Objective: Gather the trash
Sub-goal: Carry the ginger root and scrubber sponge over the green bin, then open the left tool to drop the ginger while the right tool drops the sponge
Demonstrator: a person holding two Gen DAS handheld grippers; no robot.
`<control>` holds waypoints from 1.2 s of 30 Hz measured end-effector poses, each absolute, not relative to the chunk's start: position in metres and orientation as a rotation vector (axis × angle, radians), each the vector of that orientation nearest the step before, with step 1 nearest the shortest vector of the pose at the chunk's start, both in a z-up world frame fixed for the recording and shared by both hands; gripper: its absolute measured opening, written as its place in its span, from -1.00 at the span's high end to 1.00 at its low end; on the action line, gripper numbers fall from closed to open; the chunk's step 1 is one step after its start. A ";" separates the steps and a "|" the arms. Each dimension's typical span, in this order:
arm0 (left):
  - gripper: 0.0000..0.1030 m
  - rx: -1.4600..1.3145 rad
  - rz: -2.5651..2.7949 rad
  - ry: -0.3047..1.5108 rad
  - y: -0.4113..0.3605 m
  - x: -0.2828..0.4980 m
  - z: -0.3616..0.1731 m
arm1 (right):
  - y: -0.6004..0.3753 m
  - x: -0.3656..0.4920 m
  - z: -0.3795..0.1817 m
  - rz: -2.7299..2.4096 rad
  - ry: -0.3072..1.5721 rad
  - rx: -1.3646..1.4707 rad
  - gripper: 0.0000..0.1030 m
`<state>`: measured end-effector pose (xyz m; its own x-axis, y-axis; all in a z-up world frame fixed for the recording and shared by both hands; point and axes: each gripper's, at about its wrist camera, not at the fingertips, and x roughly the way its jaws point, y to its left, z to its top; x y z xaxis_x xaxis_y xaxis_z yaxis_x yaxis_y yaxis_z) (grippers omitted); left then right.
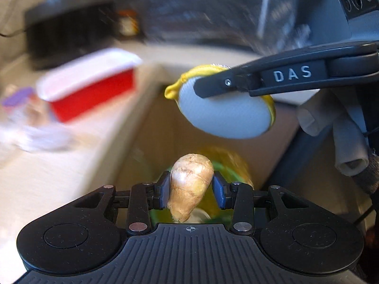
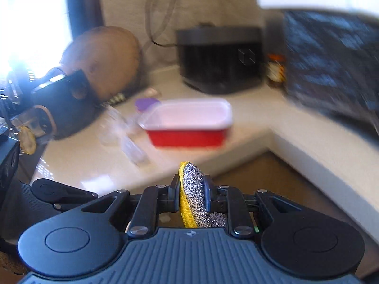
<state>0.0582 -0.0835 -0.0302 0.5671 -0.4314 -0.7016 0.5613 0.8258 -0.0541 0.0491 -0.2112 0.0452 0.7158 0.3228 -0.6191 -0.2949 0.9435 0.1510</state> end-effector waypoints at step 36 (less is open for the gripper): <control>0.18 -0.050 -0.249 1.616 -0.201 0.247 -0.505 | -0.350 0.086 -0.244 0.046 1.212 0.395 0.64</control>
